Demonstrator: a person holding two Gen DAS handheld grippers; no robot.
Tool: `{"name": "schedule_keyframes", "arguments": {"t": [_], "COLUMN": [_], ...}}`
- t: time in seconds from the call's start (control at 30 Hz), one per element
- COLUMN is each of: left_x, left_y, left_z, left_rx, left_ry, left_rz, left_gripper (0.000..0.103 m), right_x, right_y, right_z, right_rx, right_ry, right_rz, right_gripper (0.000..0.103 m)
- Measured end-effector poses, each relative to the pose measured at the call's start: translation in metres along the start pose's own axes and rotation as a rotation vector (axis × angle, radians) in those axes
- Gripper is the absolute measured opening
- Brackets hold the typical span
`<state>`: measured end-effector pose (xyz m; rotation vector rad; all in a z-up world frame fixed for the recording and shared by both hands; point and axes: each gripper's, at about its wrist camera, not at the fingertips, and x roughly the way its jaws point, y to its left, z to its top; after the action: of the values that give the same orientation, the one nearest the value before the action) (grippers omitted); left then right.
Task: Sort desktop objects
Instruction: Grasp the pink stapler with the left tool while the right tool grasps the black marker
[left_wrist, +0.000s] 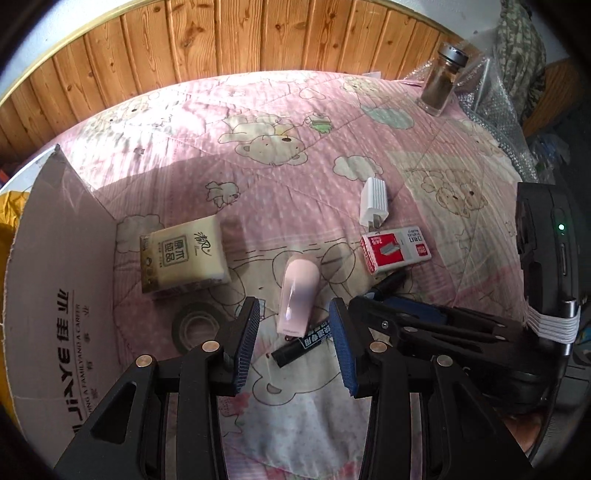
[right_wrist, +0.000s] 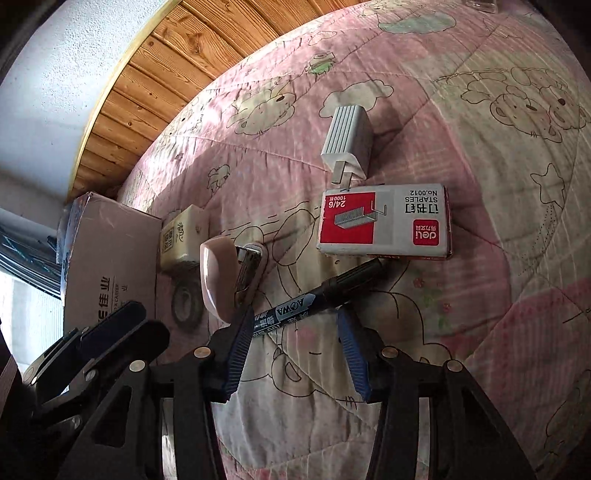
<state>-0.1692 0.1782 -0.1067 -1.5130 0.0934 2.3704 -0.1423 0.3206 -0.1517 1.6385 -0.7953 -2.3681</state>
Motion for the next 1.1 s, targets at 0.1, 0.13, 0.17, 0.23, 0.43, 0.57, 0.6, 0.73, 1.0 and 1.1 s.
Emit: {"name": "schedule_keyframes", "arguments": {"t": [0.1, 0.13, 0.17, 0.23, 0.43, 0.57, 0.6, 0.73, 1.0, 1.1], "left_x": [0.017, 0.023, 0.028, 0.039, 0.056, 0.042, 0.036, 0.015, -0.025, -0.041], "left_y": [0.006, 0.008, 0.008, 0.011, 0.011, 0.021, 0.023, 0.040, 0.052, 0.055], "left_z": [0.005, 0.006, 0.006, 0.007, 0.005, -0.004, -0.007, -0.025, -0.060, -0.068], "left_rx": [-0.042, -0.051, -0.058, -0.079, -0.073, -0.124, -0.128, -0.207, -0.277, -0.268], "left_ry": [0.023, 0.033, 0.046, 0.063, 0.044, 0.004, -0.008, -0.018, -0.023, -0.042], "left_rz": [-0.026, -0.039, -0.050, -0.066, -0.056, -0.054, -0.040, -0.062, -0.109, -0.089], "left_gripper": [0.041, 0.041, 0.041, 0.041, 0.028, 0.027, 0.027, 0.026, 0.026, 0.026], "right_x": [-0.001, -0.002, -0.003, -0.001, -0.002, 0.000, 0.002, 0.010, 0.018, 0.022], "right_y": [-0.006, -0.005, -0.003, 0.001, -0.007, 0.000, 0.002, 0.016, 0.053, 0.073], "right_z": [0.007, 0.008, 0.009, 0.010, 0.014, 0.011, 0.011, 0.008, 0.002, -0.007], "right_rx": [0.002, -0.009, -0.032, -0.080, -0.042, -0.052, -0.056, -0.130, -0.327, -0.453], "right_ry": [-0.022, -0.026, -0.032, -0.040, -0.020, -0.002, -0.003, -0.041, -0.048, -0.032], "right_rz": [-0.029, -0.045, -0.072, -0.122, -0.081, -0.056, -0.055, -0.079, -0.085, -0.108], "right_gripper": [0.043, 0.043, 0.041, 0.037, 0.038, 0.042, 0.045, 0.055, 0.009, 0.005]}}
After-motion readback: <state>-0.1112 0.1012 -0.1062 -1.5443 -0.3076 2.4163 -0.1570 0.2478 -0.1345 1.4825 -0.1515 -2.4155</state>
